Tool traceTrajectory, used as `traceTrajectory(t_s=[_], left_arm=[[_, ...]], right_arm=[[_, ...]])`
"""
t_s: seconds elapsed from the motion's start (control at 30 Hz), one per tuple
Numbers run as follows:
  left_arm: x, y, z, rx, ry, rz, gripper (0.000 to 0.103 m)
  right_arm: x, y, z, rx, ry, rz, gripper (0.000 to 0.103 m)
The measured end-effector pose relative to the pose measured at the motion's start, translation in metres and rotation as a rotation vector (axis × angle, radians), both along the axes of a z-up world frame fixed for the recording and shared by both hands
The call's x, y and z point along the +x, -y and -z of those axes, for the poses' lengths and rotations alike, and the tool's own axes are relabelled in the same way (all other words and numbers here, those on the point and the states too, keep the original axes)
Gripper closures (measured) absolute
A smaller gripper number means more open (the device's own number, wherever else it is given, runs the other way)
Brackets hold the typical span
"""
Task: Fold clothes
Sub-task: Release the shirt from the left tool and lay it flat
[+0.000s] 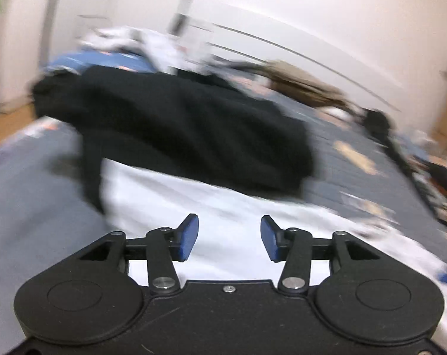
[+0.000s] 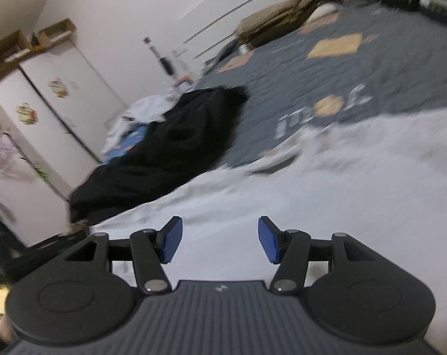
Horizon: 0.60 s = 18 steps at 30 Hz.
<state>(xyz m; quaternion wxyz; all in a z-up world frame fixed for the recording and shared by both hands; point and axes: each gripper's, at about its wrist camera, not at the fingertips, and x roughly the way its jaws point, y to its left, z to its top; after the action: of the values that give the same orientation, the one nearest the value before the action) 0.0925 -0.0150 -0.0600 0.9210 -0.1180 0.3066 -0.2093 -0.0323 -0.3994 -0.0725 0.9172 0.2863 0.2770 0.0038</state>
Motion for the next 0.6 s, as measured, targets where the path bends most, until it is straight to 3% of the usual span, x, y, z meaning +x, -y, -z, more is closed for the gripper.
traceTrajectory(t_s=[0.17, 0.4, 0.6], left_arm=[[-0.041, 0.068, 0.004, -0.157, -0.059, 0.224, 0.043], [-0.081, 0.132, 0.026, -0.182, -0.08, 0.488, 0.043], [-0.092, 0.157, 0.039, -0.166, -0.111, 0.549, 0.043]], right_arm=[[-0.032, 0.077, -0.009, -0.064, 0.003, 0.206, 0.046], [-0.091, 0.168, 0.018, 0.0, -0.058, 0.461, 0.046], [-0.118, 0.209, 0.048, 0.031, -0.087, 0.546, 0.046]])
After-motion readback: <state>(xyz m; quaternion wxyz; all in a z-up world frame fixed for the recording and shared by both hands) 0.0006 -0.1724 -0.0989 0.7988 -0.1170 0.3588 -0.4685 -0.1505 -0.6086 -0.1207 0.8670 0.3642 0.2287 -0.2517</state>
